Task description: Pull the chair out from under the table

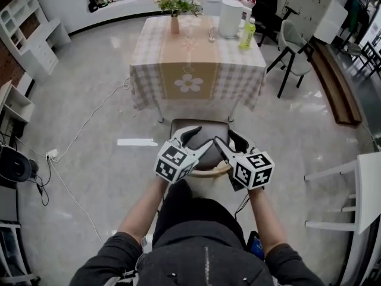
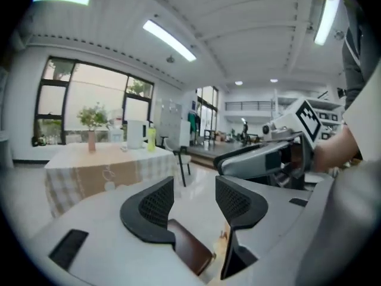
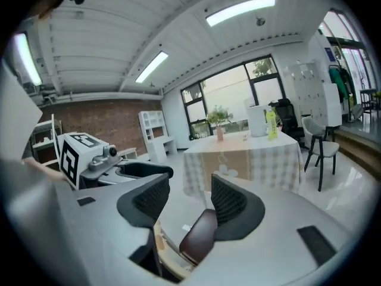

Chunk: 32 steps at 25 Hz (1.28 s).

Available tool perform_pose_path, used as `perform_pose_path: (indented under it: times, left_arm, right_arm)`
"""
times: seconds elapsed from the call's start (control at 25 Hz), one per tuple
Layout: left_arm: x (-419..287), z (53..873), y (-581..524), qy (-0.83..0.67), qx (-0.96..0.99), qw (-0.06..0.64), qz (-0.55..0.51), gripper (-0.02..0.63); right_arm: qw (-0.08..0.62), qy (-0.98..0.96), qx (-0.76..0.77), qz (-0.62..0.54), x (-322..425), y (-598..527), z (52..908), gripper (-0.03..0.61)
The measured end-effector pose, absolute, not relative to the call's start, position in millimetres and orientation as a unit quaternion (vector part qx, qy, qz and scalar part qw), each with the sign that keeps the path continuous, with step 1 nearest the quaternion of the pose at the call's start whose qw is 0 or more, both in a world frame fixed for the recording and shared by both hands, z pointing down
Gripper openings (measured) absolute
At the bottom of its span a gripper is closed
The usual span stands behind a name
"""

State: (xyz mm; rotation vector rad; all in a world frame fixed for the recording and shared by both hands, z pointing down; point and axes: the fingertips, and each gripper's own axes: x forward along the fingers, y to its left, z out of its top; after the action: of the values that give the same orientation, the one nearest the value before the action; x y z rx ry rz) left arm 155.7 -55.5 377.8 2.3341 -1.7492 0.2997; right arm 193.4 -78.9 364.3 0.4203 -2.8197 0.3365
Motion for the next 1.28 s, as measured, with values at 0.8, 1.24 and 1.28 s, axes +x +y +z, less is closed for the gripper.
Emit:
perform_pose_path:
  times: [0.8,1.24,1.28]
  left_arm:
    - [181,335,-32,-0.707,0.703,0.041,0.06,0.009]
    - [196,345,-35,-0.692,0.716,0.058,0.071,0.009]
    - [196,346,-34,-0.691,0.716,0.062,0.071,0.009]
  right_arm:
    - [0.037,-0.951,0.291,0.101,239,-67,327,0.012]
    - [0.052,-0.956,0.272,0.096,242,-76,327,0.012]
    - [0.056,-0.958,0.268,0.089,242,-75,327,0.012]
